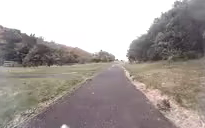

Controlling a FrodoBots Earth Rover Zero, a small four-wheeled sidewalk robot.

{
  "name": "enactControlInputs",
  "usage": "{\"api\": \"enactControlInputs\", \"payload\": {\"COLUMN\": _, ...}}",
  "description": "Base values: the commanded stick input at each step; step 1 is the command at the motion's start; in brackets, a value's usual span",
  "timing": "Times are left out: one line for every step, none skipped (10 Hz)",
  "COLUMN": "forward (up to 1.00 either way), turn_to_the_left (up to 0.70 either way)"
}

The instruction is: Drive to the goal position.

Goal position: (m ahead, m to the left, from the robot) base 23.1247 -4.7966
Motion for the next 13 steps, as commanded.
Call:
{"api": "enactControlInputs", "payload": {"forward": 0.0, "turn_to_the_left": 0.0}}
{"api": "enactControlInputs", "payload": {"forward": 0.0, "turn_to_the_left": 0.0}}
{"api": "enactControlInputs", "payload": {"forward": 0.0, "turn_to_the_left": 0.0}}
{"api": "enactControlInputs", "payload": {"forward": 0.0, "turn_to_the_left": 0.0}}
{"api": "enactControlInputs", "payload": {"forward": 0.44, "turn_to_the_left": 0.0}}
{"api": "enactControlInputs", "payload": {"forward": 0.92, "turn_to_the_left": 0.0}}
{"api": "enactControlInputs", "payload": {"forward": 1.0, "turn_to_the_left": 0.0}}
{"api": "enactControlInputs", "payload": {"forward": 1.0, "turn_to_the_left": 0.0}}
{"api": "enactControlInputs", "payload": {"forward": 1.0, "turn_to_the_left": 0.0}}
{"api": "enactControlInputs", "payload": {"forward": 1.0, "turn_to_the_left": 0.0}}
{"api": "enactControlInputs", "payload": {"forward": 1.0, "turn_to_the_left": 0.0}}
{"api": "enactControlInputs", "payload": {"forward": 1.0, "turn_to_the_left": 0.0}}
{"api": "enactControlInputs", "payload": {"forward": 1.0, "turn_to_the_left": 0.0}}
